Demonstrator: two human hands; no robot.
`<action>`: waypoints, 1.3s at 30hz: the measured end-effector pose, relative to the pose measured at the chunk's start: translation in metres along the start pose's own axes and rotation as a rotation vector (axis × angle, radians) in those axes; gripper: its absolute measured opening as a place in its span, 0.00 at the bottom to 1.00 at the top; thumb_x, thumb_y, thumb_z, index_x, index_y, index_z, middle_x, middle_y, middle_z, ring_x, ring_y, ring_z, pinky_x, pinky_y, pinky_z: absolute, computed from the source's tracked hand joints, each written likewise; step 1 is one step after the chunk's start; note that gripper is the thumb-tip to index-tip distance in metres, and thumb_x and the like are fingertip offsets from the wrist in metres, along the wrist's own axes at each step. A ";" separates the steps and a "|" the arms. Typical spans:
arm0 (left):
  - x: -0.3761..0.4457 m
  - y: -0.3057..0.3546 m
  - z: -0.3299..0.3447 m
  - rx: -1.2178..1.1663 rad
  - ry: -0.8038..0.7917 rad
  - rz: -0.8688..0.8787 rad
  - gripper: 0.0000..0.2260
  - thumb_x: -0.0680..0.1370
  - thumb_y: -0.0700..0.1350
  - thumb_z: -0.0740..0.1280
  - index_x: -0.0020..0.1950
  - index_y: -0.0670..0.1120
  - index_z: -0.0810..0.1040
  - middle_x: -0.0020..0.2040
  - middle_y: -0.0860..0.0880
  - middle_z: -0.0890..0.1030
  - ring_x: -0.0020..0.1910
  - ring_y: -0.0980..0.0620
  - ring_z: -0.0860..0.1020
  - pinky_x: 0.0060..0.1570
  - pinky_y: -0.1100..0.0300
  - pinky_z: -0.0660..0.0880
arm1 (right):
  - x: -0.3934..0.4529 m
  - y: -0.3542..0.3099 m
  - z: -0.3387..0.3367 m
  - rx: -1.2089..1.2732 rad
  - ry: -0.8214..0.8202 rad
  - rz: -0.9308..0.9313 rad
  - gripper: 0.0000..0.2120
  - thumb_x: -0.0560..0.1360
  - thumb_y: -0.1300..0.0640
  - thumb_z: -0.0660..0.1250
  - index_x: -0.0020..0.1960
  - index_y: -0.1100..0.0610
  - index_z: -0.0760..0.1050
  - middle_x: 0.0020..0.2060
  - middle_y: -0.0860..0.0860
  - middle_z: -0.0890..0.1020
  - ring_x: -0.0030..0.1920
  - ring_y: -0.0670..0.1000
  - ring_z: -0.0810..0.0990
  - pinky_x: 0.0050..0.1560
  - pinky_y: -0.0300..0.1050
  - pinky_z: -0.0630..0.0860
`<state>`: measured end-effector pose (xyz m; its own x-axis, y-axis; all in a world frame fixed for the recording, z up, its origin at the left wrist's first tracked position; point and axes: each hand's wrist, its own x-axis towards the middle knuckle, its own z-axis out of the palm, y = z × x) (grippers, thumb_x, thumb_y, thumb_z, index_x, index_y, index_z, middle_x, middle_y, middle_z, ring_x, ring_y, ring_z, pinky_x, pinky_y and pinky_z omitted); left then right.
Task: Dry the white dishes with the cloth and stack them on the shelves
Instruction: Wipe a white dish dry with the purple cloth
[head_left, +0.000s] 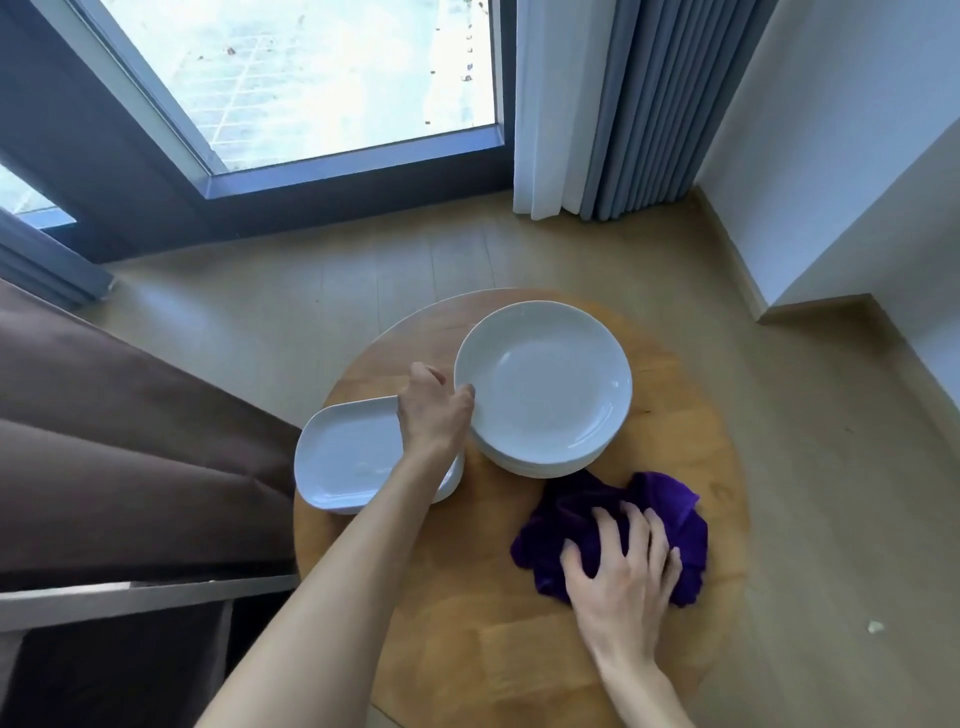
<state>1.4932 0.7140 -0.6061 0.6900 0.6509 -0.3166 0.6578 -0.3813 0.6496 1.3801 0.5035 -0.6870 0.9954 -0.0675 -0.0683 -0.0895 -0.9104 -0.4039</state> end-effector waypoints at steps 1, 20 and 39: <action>0.000 0.001 0.000 0.035 -0.019 0.034 0.07 0.77 0.41 0.68 0.53 0.40 0.75 0.48 0.44 0.80 0.50 0.41 0.78 0.45 0.53 0.72 | 0.001 0.001 0.002 -0.012 -0.040 0.004 0.23 0.70 0.48 0.75 0.62 0.57 0.81 0.64 0.59 0.78 0.70 0.63 0.71 0.65 0.71 0.68; -0.038 0.010 -0.019 -0.554 -0.250 -0.190 0.13 0.57 0.42 0.60 0.41 0.42 0.73 0.40 0.45 0.74 0.40 0.44 0.71 0.39 0.51 0.72 | 0.019 -0.012 0.011 -0.277 -0.165 0.031 0.32 0.69 0.42 0.76 0.68 0.53 0.74 0.70 0.59 0.70 0.72 0.61 0.63 0.64 0.64 0.65; -0.074 -0.036 0.032 -0.926 -0.064 0.047 0.17 0.83 0.51 0.56 0.63 0.47 0.80 0.56 0.42 0.85 0.55 0.41 0.83 0.40 0.52 0.79 | 0.032 0.014 0.040 -0.145 0.111 -0.206 0.25 0.63 0.38 0.74 0.49 0.57 0.82 0.52 0.64 0.80 0.57 0.65 0.76 0.55 0.66 0.67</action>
<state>1.4281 0.6581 -0.6283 0.7435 0.6001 -0.2952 0.1441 0.2874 0.9469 1.4095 0.5047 -0.7309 0.9905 0.0884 0.1051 0.1135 -0.9578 -0.2640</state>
